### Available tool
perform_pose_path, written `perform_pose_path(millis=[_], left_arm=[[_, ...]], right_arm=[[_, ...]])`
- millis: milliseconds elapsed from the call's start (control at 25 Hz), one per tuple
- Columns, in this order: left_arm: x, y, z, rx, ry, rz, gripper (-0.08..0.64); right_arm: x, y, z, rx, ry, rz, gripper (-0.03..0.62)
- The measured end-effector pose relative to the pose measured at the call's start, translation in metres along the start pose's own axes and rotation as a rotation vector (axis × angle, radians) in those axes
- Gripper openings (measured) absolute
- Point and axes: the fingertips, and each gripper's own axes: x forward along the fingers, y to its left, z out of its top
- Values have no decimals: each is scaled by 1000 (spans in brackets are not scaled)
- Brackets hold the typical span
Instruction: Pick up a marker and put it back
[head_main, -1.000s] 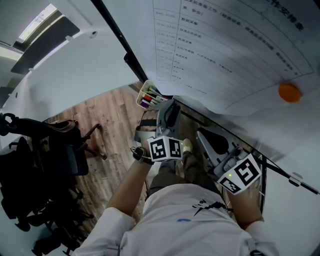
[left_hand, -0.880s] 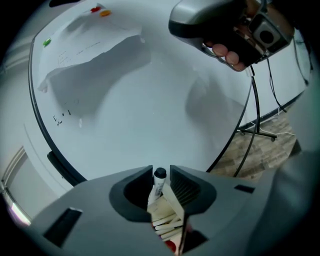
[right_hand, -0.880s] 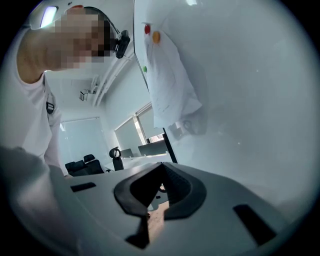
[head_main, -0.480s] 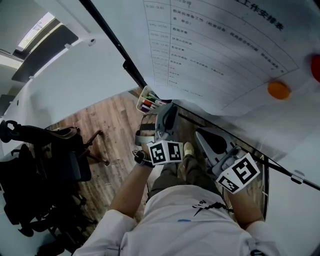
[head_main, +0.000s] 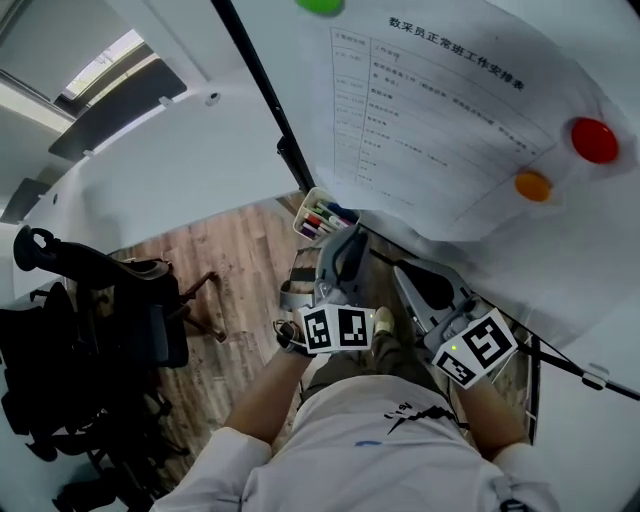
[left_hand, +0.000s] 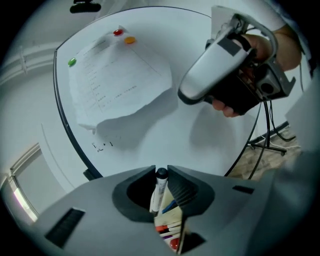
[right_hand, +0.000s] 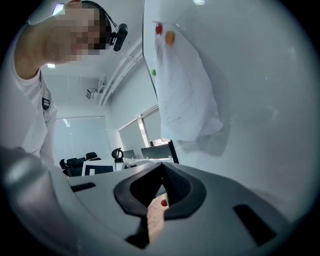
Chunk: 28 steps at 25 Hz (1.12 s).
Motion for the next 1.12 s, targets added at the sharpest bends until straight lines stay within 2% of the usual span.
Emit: perform_pose_path(millis=[520,880,1120], left_arm=[[-59,36,53,-172,-72,53,81],[-96,61,90,-315,-168,57,81],[-112,78,113,-350,-266,50,80]], right_arm=[[1,12,35,-69,-54,53,12],[0,21,57,-104,-97,84,12],[2,25,70,-122,-120,98,12]])
